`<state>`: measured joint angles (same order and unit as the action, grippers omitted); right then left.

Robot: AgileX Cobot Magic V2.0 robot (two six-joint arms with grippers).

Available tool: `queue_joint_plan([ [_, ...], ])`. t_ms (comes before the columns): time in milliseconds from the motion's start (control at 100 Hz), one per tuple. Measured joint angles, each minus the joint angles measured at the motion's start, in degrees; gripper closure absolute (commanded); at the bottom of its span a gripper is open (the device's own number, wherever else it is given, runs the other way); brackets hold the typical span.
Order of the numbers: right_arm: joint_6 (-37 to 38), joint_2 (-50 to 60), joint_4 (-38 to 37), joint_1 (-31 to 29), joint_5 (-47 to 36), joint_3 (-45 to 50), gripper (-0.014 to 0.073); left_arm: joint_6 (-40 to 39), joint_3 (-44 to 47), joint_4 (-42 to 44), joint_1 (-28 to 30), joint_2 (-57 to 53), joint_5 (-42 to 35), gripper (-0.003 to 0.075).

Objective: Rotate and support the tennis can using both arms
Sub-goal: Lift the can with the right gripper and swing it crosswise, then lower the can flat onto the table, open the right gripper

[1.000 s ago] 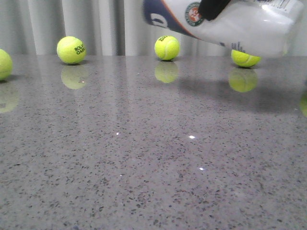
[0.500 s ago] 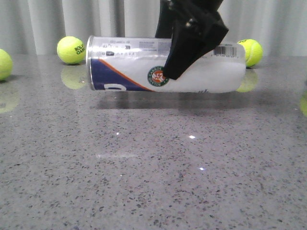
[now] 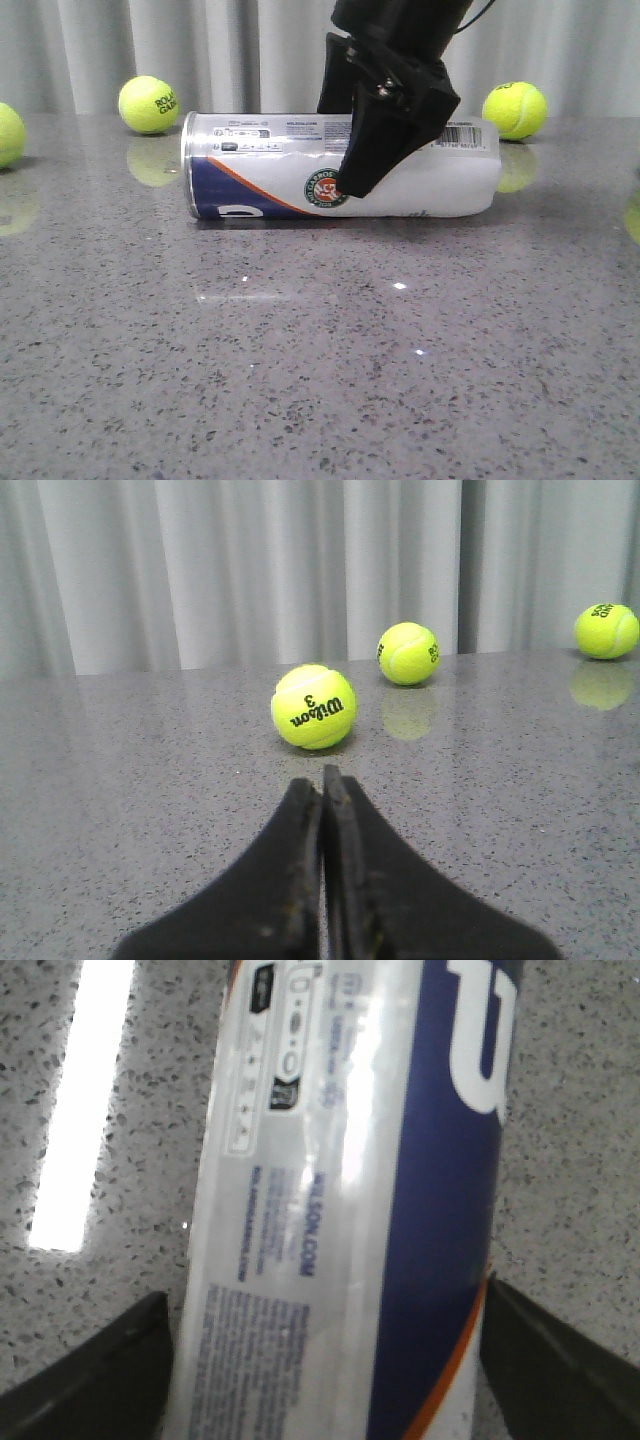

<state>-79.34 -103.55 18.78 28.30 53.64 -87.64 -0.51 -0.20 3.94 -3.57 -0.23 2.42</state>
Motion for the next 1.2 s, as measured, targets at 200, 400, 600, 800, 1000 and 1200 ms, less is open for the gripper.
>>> queue_joint_plan([
  [200, 0.00, -0.14, 0.00, 0.00, 0.10, 0.00, -0.0058, 0.00, 0.00, 0.00, 0.00, 0.00, 0.00, 0.0741],
  [400, 0.00, -0.23, 0.00, 0.00, 0.10, 0.00, -0.0058, 0.00, 0.00, 0.00, 0.00, 0.00, 0.00, 0.0741],
  [600, 0.00, 0.02, 0.00, 0.00, 0.10, 0.00, -0.0058, 0.00, 0.00, 0.00, 0.00, 0.00, 0.00, 0.0741],
  [800, 0.00, 1.71, 0.00, 0.00, 0.19, 0.00, -0.0058, 0.00, 0.00, 0.00, 0.00, 0.00, 0.00, 0.0741],
  [1000, 0.00, 2.35, 0.00, 0.00, 0.19, 0.00, -0.0058, 0.00, 0.00, 0.00, 0.00, 0.00, 0.00, 0.0741],
  [1200, 0.00, 2.35, 0.00, 0.00, 0.19, 0.00, -0.0058, 0.00, 0.00, 0.00, 0.00, 0.00, 0.00, 0.0741],
])
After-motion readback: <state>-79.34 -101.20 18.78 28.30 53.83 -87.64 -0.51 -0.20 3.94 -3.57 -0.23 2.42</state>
